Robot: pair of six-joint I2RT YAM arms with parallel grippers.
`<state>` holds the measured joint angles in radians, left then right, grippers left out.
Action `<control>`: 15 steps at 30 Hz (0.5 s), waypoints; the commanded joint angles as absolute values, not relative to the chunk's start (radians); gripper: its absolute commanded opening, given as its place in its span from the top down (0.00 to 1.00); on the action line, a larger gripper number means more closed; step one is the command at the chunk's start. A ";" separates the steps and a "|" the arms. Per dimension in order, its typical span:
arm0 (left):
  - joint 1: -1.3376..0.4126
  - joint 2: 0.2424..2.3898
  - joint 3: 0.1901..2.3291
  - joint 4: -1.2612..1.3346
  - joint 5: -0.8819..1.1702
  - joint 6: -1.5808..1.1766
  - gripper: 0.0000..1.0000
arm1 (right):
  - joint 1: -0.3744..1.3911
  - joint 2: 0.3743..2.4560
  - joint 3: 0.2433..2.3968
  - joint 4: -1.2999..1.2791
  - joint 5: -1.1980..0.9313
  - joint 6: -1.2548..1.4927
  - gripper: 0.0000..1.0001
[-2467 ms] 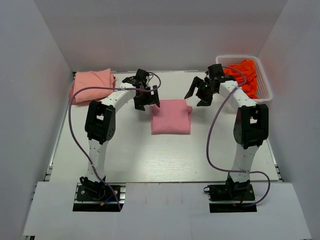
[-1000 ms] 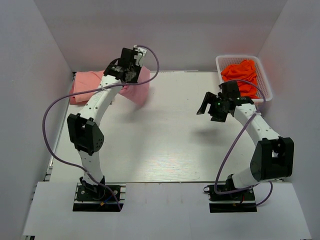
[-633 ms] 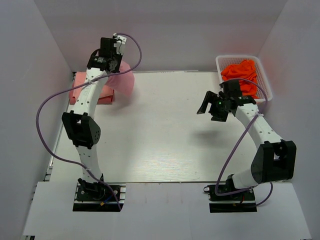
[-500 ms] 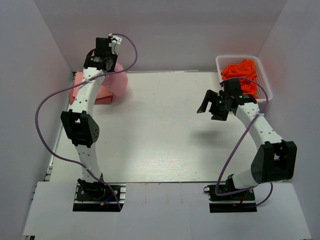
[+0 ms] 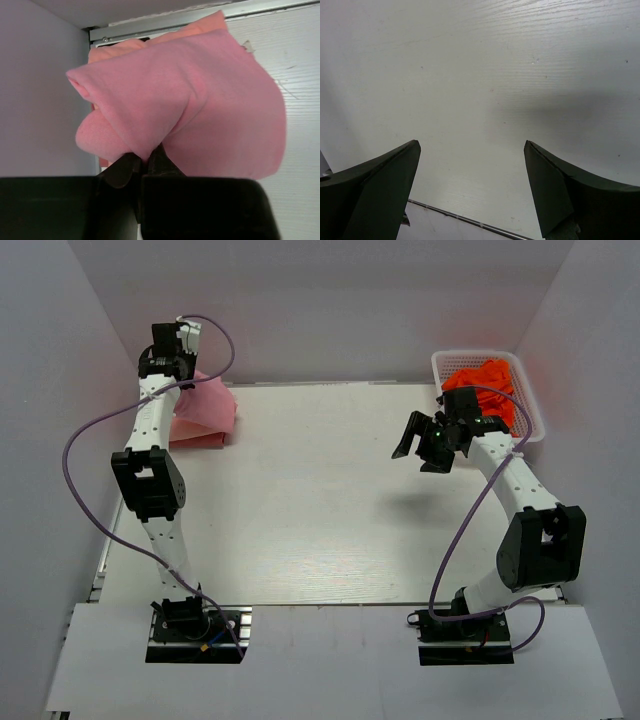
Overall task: Fold and stack the t-shirts
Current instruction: Put the neatly folded tshirt into the corner of the board with the left arm
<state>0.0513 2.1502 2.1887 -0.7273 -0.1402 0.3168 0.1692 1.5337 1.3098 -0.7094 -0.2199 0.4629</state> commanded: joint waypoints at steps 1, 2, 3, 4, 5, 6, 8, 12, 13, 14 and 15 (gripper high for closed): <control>0.098 2.141 2.207 -0.666 -0.112 0.328 1.00 | 0.164 1.549 1.359 -0.727 -0.232 0.459 0.10; 0.118 2.152 2.207 -0.666 -0.097 0.318 1.00 | 0.164 1.554 1.367 -0.732 -0.233 0.457 0.10; 0.127 2.161 2.221 -0.678 -0.083 0.318 1.00 | 0.161 1.563 1.370 -0.736 -0.235 0.459 0.10; 0.127 2.161 2.221 -0.678 -0.083 0.318 1.00 | 0.166 1.566 1.374 -0.741 -0.235 0.465 0.10; 0.143 2.172 2.209 -0.678 -0.083 0.318 1.00 | 0.166 1.568 1.376 -0.738 -0.233 0.463 0.10; 0.156 2.172 2.209 -0.669 -0.083 0.308 1.00 | 0.163 1.568 1.373 -0.739 -0.233 0.465 0.10; 0.169 2.186 2.209 -0.678 -0.083 0.308 1.00 | 0.166 1.569 1.368 -0.732 -0.239 0.474 0.10; 0.187 2.197 2.184 -0.678 -0.104 0.286 0.88 | 0.164 1.577 1.364 -0.726 -0.248 0.480 0.10; 0.198 2.206 2.184 -0.678 -0.115 0.285 0.48 | 0.166 1.577 1.364 -0.727 -0.255 0.480 0.10; 0.198 2.206 2.184 -0.687 -0.126 0.273 0.20 | 0.161 1.575 1.364 -0.729 -0.255 0.480 0.10; 0.207 2.215 2.194 -0.699 -0.149 0.273 0.00 | 0.164 1.578 1.367 -0.729 -0.256 0.482 0.10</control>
